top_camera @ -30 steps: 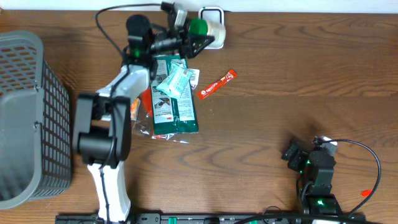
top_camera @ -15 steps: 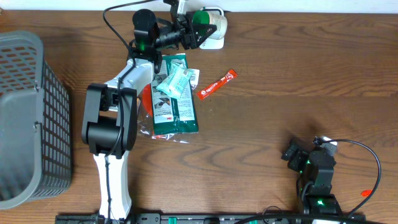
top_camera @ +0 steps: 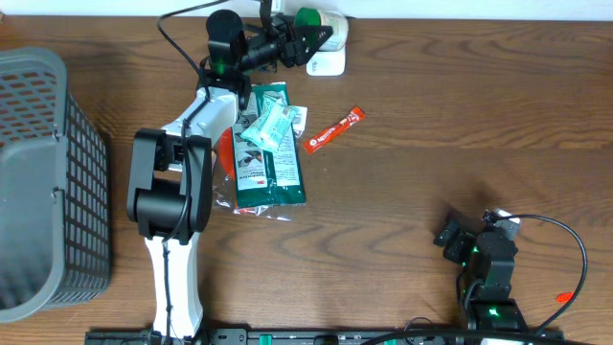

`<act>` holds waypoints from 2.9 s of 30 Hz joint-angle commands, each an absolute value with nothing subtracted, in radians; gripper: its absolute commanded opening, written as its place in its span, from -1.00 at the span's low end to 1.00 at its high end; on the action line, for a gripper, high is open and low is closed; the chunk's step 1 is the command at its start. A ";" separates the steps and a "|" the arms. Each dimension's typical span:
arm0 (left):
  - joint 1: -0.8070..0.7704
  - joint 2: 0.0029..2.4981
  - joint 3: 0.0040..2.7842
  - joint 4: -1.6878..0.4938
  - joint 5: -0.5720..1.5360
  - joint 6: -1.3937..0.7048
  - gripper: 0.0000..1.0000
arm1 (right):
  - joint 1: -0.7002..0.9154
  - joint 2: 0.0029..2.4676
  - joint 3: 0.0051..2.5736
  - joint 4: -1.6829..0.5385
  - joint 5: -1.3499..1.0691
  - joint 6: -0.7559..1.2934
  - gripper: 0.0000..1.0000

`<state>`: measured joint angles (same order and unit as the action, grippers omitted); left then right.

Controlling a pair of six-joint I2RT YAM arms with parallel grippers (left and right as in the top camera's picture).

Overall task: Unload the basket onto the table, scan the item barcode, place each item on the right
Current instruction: 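Hold the jar's side against the white scanner with the left gripper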

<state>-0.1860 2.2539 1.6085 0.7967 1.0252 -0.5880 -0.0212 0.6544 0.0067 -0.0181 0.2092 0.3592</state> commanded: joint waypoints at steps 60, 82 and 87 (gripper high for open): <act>-0.164 2.245 1.684 0.497 0.778 -1.357 -0.56 | -0.019 0.655 0.006 0.010 0.215 0.370 0.99; -0.237 2.386 1.687 0.622 0.758 -1.478 -0.63 | -0.019 0.655 0.006 0.012 0.215 0.370 0.99; -0.237 2.389 1.689 0.642 0.743 -1.480 -0.63 | -0.019 0.655 0.006 0.012 0.216 0.370 0.98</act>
